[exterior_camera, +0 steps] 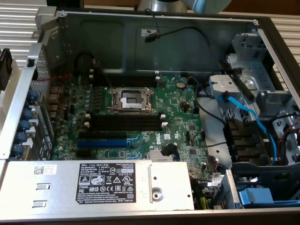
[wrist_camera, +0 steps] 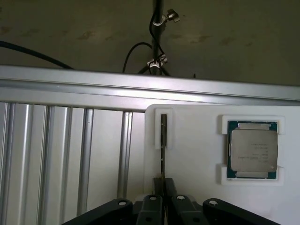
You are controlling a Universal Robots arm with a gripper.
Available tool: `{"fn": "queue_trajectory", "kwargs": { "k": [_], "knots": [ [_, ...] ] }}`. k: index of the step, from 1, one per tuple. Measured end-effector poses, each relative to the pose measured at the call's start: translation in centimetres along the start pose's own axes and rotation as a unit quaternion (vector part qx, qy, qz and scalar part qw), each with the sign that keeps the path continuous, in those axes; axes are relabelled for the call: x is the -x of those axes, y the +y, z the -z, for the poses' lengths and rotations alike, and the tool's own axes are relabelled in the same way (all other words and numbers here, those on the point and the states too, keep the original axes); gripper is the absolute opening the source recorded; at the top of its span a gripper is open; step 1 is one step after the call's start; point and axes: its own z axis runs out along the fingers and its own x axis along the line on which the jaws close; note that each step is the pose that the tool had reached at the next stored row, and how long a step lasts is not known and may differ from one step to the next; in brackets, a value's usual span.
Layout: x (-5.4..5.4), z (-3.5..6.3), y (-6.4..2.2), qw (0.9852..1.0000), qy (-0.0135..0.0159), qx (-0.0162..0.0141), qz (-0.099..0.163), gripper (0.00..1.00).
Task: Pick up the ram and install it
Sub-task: 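Pick up the ram and move it above insertion slot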
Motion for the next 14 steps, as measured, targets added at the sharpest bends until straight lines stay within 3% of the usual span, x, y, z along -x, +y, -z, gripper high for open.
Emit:
{"fn": "queue_trajectory", "kwargs": {
  "k": [14],
  "knots": [
    [0.0,0.0,0.0,1.0,0.0001,0.0,0.0,0.12]
  ]
}}
